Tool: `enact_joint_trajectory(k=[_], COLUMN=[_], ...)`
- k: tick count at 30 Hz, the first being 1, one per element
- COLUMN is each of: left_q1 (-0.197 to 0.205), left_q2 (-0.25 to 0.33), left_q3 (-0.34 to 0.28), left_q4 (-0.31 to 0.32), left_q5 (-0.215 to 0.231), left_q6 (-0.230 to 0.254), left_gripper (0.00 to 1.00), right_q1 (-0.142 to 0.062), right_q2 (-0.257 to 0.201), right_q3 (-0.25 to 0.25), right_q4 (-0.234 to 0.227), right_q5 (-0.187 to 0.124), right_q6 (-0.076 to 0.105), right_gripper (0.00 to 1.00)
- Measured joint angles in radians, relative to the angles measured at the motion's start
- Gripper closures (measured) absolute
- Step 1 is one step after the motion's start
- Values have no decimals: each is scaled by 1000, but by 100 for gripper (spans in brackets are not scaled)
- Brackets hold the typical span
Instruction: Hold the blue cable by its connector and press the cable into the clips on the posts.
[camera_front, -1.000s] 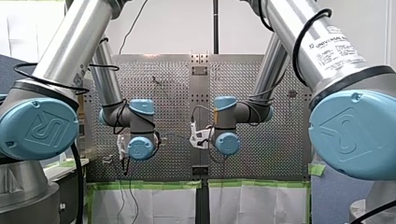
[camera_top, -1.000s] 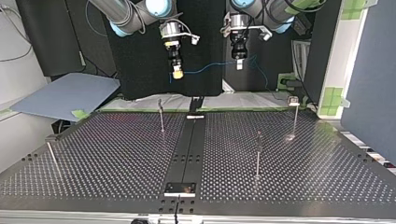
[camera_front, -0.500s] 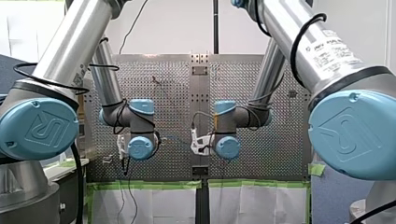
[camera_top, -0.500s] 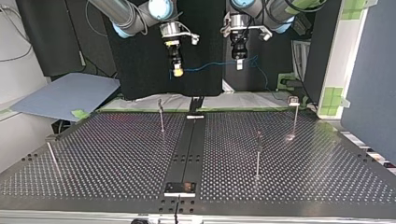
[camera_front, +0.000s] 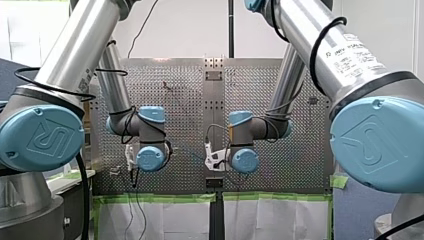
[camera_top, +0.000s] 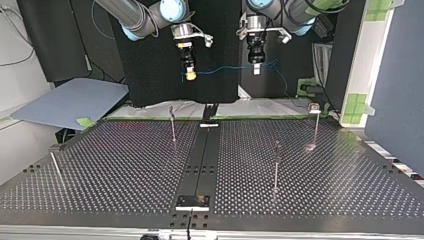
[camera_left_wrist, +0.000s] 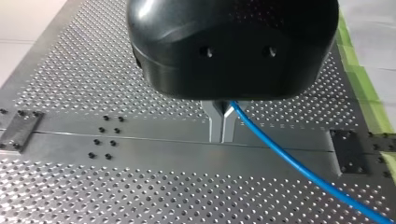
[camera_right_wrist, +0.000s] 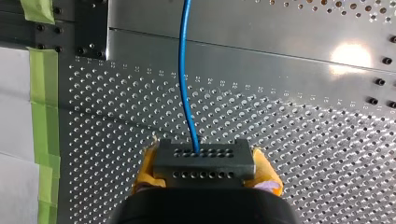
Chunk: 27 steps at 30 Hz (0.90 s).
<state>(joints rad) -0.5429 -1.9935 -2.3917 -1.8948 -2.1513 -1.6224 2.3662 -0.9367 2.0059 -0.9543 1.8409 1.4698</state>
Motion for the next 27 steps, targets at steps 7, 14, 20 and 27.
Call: enact_joint_trajectory(k=[7, 14, 20, 27], left_q1=[55, 96, 99, 93], left_q2=[-55, -120, -131, -126], left_q3=[-1, -1, -1, -1], left_q4=[-42, -49, -49, -55], left_q5=[7, 8, 8, 2], left_q6=[54, 76, 78, 72], left_gripper=[100, 100, 100, 100], right_q1=[0, 0, 0, -1], right_q2=[0, 0, 0, 1], right_q3=[0, 0, 0, -2], right_q4=[0, 0, 0, 3], right_q5=[0, 0, 0, 2], right_q6=[0, 0, 0, -2], right_gripper=[100, 100, 100, 100])
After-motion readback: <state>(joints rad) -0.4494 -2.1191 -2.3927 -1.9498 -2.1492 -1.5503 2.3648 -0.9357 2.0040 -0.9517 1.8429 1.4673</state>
